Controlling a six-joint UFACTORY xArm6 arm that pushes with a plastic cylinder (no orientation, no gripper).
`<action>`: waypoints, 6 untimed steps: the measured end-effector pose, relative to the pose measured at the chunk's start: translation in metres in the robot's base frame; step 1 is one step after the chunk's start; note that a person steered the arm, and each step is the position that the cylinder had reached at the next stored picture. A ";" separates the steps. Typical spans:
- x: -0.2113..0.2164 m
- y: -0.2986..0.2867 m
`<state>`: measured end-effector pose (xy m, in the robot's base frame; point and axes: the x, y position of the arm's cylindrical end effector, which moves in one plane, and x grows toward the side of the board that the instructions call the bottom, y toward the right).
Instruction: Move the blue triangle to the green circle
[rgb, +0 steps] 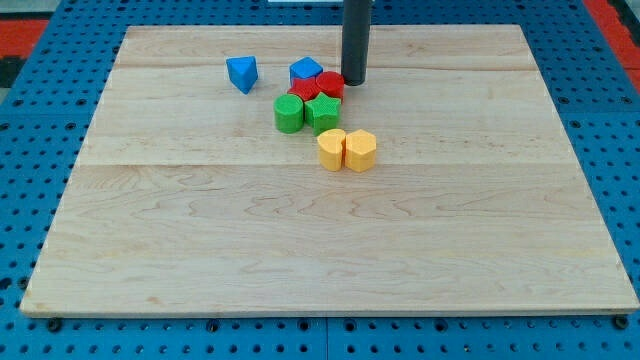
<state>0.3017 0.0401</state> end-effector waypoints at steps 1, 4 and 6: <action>-0.025 -0.007; -0.041 -0.171; 0.007 -0.136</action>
